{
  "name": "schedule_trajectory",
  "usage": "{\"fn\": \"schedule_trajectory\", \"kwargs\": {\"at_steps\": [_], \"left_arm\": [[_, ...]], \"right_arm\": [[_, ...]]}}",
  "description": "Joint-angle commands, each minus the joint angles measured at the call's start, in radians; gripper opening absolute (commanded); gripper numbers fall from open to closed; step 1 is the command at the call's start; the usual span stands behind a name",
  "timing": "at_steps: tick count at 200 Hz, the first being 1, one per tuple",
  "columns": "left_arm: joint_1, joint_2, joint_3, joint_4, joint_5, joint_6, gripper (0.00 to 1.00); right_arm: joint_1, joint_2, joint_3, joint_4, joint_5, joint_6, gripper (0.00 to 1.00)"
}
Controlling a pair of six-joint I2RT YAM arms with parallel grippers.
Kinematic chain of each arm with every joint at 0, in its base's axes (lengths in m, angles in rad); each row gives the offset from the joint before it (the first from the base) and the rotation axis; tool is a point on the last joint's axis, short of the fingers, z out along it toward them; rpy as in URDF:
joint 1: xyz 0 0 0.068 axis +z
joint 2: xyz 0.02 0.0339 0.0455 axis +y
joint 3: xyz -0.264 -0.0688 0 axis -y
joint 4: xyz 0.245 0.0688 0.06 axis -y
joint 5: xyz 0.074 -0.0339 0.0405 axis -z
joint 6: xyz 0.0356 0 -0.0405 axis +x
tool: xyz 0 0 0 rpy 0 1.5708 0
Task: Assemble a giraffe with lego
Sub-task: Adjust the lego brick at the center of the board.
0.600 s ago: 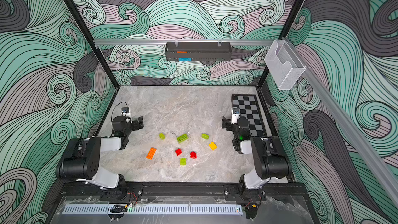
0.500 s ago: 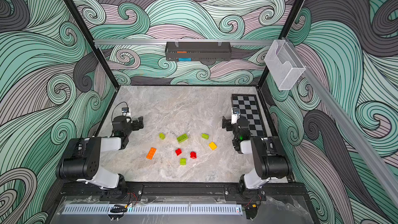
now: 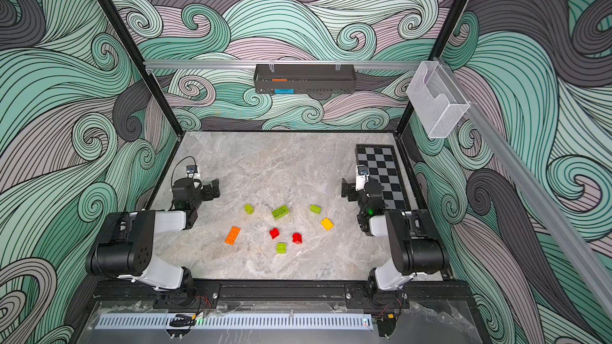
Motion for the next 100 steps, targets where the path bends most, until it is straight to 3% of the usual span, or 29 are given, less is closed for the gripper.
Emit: {"fn": "schedule_trajectory", "kwargs": {"at_steps": [1,37,54,75,100], "left_arm": [[-0.008,0.0,0.035,-0.014,-0.009,0.011,0.99],[-0.007,-0.012,0.039,-0.011,-0.016,0.02,0.99],[-0.007,-0.079,0.124,-0.217,-0.015,0.013,0.99],[-0.008,-0.16,0.238,-0.447,0.054,0.046,0.99],[-0.009,-0.242,0.361,-0.7,0.131,0.076,0.99]], "right_arm": [[-0.003,0.0,0.012,0.007,-0.014,-0.005,0.99],[-0.004,-0.003,0.009,0.014,-0.014,-0.003,0.99],[-0.003,-0.068,0.017,-0.046,0.001,0.003,0.99],[-0.003,-0.208,0.103,-0.335,0.022,0.041,0.99],[-0.003,-0.323,0.234,-0.679,0.054,0.188,0.99]]}}
